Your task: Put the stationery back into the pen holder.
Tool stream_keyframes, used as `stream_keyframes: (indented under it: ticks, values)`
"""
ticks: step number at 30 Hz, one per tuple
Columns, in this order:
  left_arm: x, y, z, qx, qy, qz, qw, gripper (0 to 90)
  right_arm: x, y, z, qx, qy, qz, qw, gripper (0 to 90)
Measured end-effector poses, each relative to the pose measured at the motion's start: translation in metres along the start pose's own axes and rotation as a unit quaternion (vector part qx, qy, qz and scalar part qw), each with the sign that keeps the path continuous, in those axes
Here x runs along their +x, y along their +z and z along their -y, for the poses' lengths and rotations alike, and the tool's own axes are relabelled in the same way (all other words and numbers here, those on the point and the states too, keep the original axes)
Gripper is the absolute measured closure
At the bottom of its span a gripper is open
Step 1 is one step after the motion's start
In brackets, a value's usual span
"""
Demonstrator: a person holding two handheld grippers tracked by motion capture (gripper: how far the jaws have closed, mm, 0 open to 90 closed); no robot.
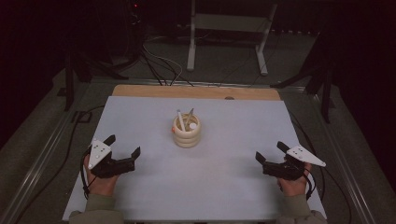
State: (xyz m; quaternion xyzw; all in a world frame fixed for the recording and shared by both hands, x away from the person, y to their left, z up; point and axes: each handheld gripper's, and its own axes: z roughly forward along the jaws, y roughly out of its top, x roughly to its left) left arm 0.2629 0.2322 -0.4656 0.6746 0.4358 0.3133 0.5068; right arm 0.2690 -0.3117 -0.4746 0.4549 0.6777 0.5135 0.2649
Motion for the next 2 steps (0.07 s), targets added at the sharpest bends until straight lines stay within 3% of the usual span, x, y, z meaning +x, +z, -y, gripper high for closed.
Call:
stream_keyframes:
  ticks: [2]
  values:
    - [-0.0003,0.0014,0.0005,0.004,0.001,0.000,1.0000,1.2,-0.0024,-0.0003,0.0002,0.000,0.002,0.004,1.0000,0.1]
